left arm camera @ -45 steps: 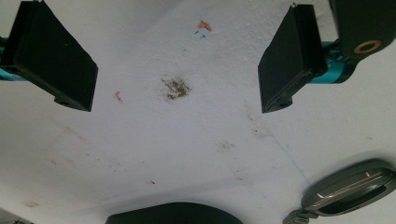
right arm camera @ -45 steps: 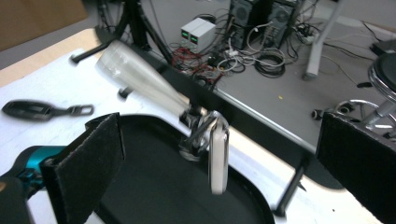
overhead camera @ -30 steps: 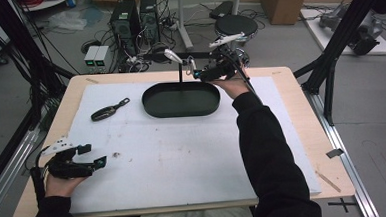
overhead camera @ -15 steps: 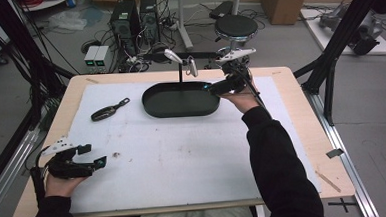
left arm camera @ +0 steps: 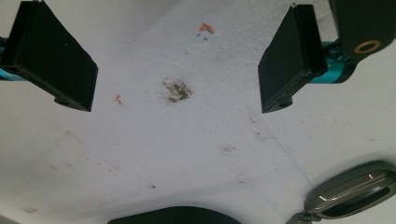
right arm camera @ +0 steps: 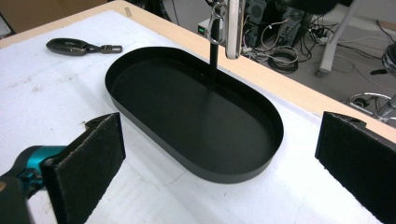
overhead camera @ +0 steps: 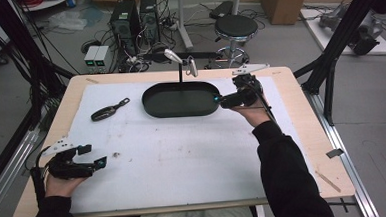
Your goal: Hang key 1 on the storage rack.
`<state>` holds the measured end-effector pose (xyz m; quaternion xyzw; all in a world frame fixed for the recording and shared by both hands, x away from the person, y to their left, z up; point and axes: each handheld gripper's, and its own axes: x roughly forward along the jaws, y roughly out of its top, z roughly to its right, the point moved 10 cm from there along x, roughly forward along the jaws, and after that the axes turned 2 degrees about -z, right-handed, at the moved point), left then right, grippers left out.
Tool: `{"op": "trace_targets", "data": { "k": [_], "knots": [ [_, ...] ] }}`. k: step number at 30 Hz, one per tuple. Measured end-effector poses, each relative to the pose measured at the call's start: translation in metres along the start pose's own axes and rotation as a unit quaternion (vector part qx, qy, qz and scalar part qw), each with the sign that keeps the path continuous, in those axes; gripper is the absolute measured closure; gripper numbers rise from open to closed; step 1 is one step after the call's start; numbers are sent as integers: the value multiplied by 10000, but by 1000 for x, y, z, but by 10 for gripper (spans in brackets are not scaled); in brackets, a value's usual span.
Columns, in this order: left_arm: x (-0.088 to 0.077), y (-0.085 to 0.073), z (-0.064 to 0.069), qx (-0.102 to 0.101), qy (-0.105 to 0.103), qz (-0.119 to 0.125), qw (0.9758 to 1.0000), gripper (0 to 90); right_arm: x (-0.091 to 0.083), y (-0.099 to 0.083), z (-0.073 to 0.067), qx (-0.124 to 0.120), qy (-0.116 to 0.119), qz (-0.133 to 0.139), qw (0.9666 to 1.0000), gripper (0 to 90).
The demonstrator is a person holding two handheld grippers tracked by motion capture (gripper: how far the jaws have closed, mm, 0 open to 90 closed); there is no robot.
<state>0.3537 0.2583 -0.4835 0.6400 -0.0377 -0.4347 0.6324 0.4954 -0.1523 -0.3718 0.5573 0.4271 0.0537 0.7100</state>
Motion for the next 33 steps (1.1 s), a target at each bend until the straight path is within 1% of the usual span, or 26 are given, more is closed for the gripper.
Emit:
{"op": "trace_targets", "data": {
  "k": [2,3,5,13,15,20,23,25,28,33],
  "knots": [
    [0,0,0,-2,3,6,10000,125,-3,-3,0,-14,21,26,10000,7],
    [0,0,0,3,5,4,10000,125,-5,-5,-1,32,58,39,10000,7],
    [0,0,0,-1,4,7,10000,125,-7,-9,-1,48,98,62,9999,8],
    [0,0,0,-2,7,-2,10000,125,-13,-27,-3,40,74,54,9999,7],
    [0,0,0,4,9,-3,10000,125,-14,-33,-3,55,45,97,9999,8],
    [0,0,0,9,-6,5,10000,125,-15,-49,-7,93,115,-18,9999,7],
    [0,0,0,-3,-16,18,10000,124,-21,-57,-9,108,100,7,9999,7],
    [0,1,0,0,-10,20,10000,124,-24,-63,-10,98,81,-34,9999,8],
    [0,1,0,-2,-1,23,10000,125,-31,-68,-11,138,101,-9,9999,8],
    [0,0,1,16,8,6,10000,125,-44,-78,-14,118,83,59,9999,8]
  ]
}}
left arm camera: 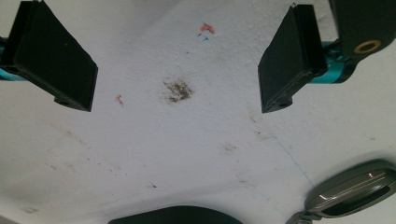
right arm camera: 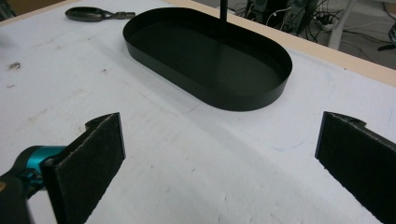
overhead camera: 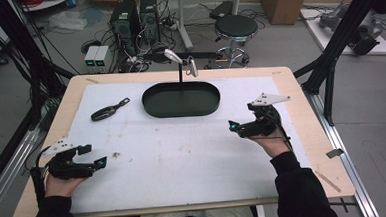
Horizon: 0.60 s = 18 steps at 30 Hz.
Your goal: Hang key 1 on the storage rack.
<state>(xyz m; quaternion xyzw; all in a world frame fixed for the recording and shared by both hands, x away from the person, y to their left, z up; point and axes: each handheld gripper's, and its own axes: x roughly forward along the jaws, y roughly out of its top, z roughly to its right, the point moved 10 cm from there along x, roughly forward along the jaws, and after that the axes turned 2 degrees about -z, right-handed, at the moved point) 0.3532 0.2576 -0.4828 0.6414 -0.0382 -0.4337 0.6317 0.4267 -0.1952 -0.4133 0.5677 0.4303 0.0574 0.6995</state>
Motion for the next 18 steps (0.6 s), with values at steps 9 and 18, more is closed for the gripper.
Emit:
{"op": "trace_targets", "data": {
  "k": [9,18],
  "knots": [
    [1,0,1,23,3,-36,10000,124,-12,-34,2,297,33,-57,9995,8],
    [2,-1,1,11,22,-65,10000,124,-20,-57,4,525,46,16,9986,8]
  ]
}}
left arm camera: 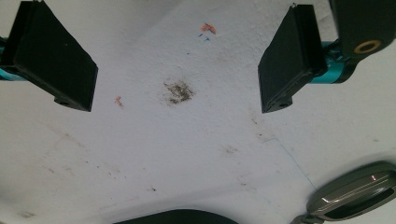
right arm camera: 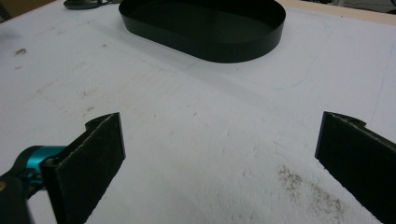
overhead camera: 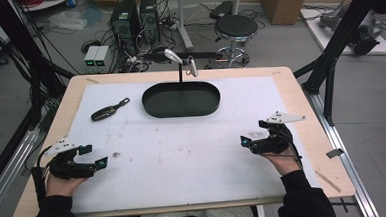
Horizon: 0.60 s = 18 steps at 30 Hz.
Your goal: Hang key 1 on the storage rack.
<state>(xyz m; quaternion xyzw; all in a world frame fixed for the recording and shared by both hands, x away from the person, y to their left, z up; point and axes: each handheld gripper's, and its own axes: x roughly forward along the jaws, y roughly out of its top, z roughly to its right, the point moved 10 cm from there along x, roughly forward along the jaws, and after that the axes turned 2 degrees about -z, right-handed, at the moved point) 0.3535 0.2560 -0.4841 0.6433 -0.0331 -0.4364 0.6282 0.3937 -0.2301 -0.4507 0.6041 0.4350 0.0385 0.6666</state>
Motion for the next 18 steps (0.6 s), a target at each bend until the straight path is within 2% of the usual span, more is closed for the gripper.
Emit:
{"op": "trace_targets", "data": {
  "k": [8,18],
  "knots": [
    [0,0,0,2,13,-13,10000,124,-4,-21,-2,-15,-55,-46,10000,8],
    [1,0,-1,16,5,-33,10000,125,-9,-34,-5,-30,-118,-77,9999,8]
  ]
}}
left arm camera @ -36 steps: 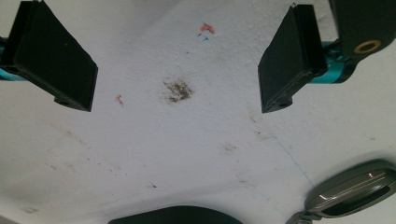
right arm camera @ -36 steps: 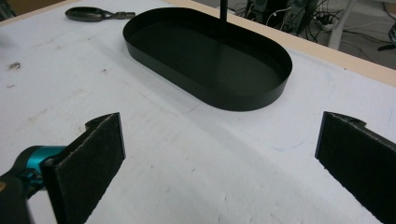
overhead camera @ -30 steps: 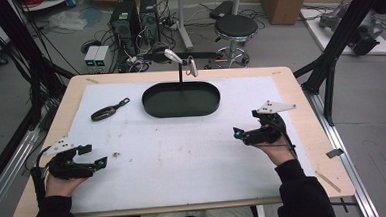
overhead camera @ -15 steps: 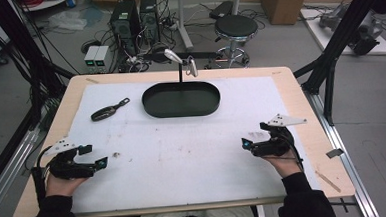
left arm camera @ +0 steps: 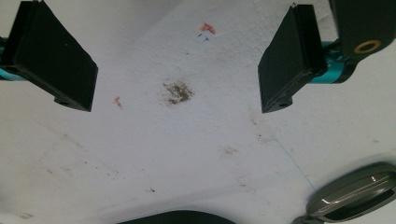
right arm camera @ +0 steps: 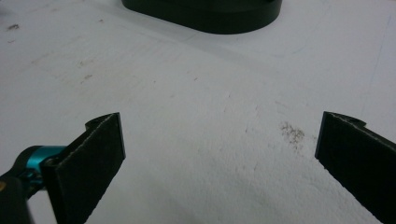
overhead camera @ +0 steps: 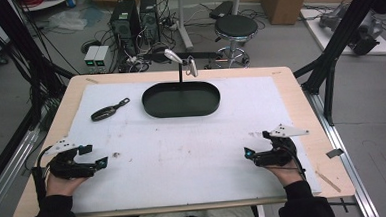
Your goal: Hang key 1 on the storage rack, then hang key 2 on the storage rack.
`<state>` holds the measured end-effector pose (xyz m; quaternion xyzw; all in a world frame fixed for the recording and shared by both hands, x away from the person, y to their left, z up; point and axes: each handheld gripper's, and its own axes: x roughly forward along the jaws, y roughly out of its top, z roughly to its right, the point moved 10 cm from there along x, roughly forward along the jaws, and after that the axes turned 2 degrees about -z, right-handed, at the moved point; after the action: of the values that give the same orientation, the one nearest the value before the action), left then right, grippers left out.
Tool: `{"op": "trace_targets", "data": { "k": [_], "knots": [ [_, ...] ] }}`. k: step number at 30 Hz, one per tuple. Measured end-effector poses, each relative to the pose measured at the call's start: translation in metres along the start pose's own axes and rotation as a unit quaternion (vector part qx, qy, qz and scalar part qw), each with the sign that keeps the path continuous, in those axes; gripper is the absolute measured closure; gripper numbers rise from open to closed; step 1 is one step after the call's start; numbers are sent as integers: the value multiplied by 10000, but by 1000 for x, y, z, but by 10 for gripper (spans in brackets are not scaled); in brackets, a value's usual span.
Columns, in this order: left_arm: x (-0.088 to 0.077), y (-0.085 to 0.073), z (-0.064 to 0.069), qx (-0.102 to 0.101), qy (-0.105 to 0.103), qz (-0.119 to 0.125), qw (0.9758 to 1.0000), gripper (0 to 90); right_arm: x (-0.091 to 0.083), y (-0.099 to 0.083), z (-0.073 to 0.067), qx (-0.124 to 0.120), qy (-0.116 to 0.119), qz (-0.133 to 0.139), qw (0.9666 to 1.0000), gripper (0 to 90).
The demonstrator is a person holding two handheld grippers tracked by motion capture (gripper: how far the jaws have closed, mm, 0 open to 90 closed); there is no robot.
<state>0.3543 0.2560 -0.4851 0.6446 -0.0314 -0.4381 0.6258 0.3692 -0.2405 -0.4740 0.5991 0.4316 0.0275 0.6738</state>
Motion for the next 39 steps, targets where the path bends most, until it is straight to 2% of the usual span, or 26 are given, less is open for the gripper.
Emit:
{"op": "trace_targets", "data": {
  "k": [2,7,15,19,23,25,30,35,39],
  "knots": [
    [0,0,0,13,-3,6,10000,125,-1,-4,0,24,-17,-46,10000,8],
    [0,3,1,-6,-51,-10,10000,124,-4,-2,0,44,-39,52,10000,7],
    [4,17,6,165,-115,-86,9998,124,-3,-4,0,-10,-46,22,10000,8],
    [9,24,7,275,-166,-242,9992,124,-4,-4,-1,19,-48,16,10000,7],
    [17,29,-1,279,-60,-332,9990,125,-2,-4,-2,-98,-58,-17,9999,7],
    [20,31,-2,264,-102,-316,9991,125,-1,-5,-3,-88,-45,-38,9999,8],
    [25,35,-10,161,-8,-267,9995,125,-1,-4,0,-9,-44,-4,10000,7],
    [31,51,-15,309,93,-392,9987,125,0,-4,-1,-37,-26,9,10000,8],
    [34,64,-18,415,124,-382,9983,125,0,-5,-2,-22,-6,-25,10000,8]
  ]
}}
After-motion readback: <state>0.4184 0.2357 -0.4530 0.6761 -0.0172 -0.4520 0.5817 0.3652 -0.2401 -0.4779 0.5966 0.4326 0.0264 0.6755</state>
